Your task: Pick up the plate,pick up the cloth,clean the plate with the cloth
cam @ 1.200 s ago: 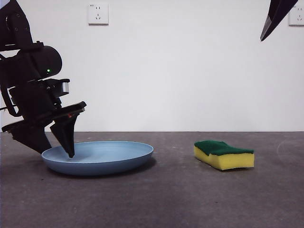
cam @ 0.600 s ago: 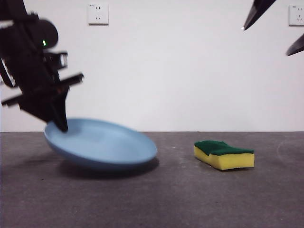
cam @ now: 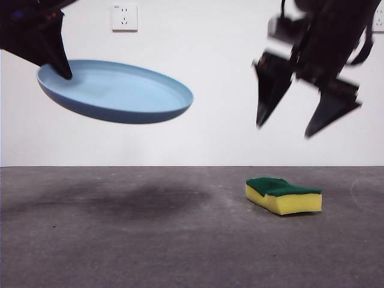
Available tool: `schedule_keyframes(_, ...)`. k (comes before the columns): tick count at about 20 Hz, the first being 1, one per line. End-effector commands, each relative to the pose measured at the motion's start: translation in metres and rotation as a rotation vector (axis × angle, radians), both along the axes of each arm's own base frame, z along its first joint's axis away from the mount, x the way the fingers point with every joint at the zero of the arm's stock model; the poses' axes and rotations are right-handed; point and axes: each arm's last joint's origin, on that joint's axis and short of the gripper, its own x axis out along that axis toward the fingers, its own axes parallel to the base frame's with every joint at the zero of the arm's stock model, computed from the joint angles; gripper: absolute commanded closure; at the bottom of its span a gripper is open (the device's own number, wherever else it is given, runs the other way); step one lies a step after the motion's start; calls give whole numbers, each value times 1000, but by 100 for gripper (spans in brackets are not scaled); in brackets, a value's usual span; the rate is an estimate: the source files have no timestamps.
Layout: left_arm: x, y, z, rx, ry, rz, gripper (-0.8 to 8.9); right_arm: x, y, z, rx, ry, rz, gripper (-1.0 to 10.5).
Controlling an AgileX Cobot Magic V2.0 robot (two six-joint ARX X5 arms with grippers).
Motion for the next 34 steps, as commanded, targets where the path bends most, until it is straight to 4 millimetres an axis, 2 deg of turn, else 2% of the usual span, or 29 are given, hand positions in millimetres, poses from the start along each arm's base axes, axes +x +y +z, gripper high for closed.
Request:
schedule_keyframes(1,-5,0,2,2,-1,-10,821,12,6,-23,-31,38,24,382)
schedule_keyframes(7,-8,0,0,22,22,-26,821,30,16,-76,-120,133,35,383)
schedule_keyframes(10,-8,0,0,25,24,-28,821,32,16,-89,-132,168,33,385)
schedule_keyframes(12,-8,0,0,25,22,-28,821,32,16,-90,-131,171,28,498)
schedule_keyframes(17,-8,0,0,31,19,-31,821,31,16,-90,-125,182,13,932)
schedule_keyframes(20,-8,0,1,30,14,-31,821,30,19,-87,-123,176,17,957)
schedule_keyframes(22,-7,0,0,30,13,-31,821,28,21,-81,-109,165,6,957)
schedule_keyframes(25,-6,0,1,28,0,-29,821,21,25,-59,-42,134,-6,957)
schedule_keyframes(31,3,-8,-6,11,9,-32,821,-16,42,14,209,11,117,957)
schedule_keyframes(34,-1,-22,-7,1,22,-72,821,-37,57,46,291,-113,171,957)
